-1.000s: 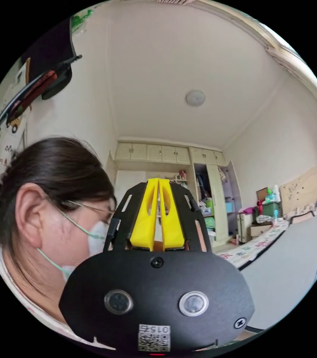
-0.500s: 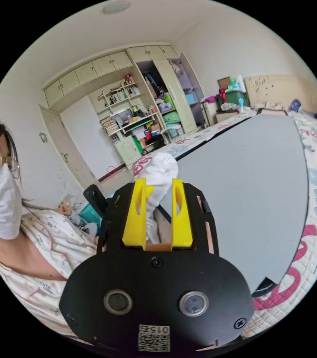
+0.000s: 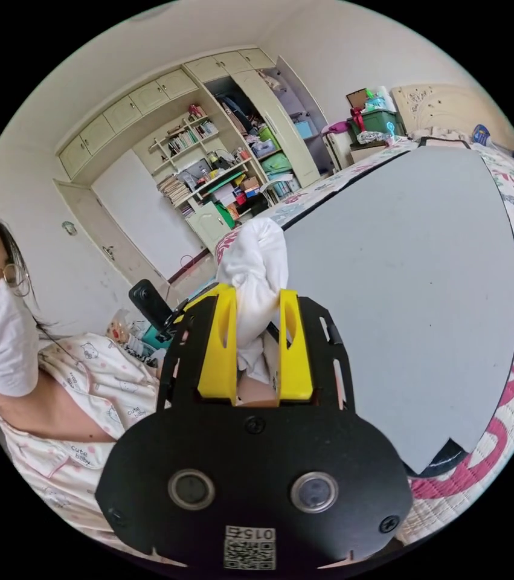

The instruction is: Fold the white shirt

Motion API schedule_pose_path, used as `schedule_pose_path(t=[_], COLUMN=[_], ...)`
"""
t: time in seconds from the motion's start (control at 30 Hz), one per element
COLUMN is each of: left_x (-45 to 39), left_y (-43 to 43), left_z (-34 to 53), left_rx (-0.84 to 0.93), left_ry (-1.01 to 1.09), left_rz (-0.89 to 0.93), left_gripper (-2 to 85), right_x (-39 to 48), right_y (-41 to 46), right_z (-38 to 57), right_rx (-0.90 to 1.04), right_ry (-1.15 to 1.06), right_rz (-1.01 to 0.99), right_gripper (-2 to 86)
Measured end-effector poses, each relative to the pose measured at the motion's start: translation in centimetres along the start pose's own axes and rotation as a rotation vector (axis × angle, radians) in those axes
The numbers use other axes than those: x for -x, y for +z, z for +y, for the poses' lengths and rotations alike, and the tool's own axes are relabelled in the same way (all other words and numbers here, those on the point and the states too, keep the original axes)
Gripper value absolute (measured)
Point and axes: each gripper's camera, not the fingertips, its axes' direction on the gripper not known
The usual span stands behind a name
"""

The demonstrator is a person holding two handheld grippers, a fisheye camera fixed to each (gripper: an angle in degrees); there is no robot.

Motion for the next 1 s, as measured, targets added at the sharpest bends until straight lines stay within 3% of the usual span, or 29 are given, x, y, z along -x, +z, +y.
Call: schedule_pose_path(t=[0.13, 0.67, 1.0], left_x=[-0.1, 4.8, 12.8], left_y=[0.3, 5.8, 5.4], left_z=[3.3, 12.1, 14.0], left_rx=[0.037, 0.101, 0.059], left_ry=[0.079, 0.177, -0.011], left_rz=[-0.164, -0.282, -0.108], left_gripper=[7.8, 8.7, 8.3], right_x=[-2.2, -3.1, -2.0], right_y=[-1.1, -4.3, -5.9], right_z=[-0.9, -1.7, -1.3], right_rx=[0.0, -0.04, 0.01], right_ry=[0.053, 0.161, 0.134], right_rz=[-0.067, -0.01, -0.092], right_gripper=[9.7, 12.2, 7.0])
